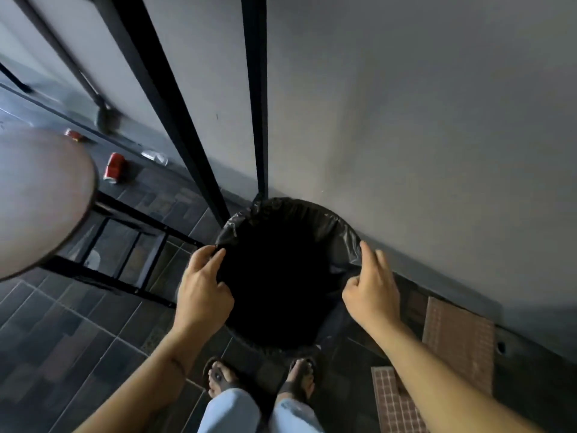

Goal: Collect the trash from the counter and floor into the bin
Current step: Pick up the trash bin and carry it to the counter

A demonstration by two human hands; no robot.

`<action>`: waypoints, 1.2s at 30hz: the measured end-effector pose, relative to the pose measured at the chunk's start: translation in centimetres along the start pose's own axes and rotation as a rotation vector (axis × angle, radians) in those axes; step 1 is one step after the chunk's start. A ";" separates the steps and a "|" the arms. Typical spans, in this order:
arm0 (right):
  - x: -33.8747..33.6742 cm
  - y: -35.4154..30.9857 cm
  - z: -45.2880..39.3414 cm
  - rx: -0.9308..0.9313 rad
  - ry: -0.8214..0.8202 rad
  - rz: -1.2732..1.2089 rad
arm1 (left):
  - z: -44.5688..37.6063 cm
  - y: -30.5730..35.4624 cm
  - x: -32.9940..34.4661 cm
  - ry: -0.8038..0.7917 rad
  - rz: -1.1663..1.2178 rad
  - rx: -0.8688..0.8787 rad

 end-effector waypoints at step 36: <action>-6.7 -46.6 23.7 -0.537 0.170 -0.506 | 11.5 -22.6 -47.3 0.508 1.222 -0.009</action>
Point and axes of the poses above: each hand's wrist, its own z-axis away from the middle knuckle, its own x-axis out of the palm, y = z × x, the point moved 2 cm from there along -z, towards the middle knuckle, and after that the axes turned 6 degrees about -z, right-handed, at the moved point
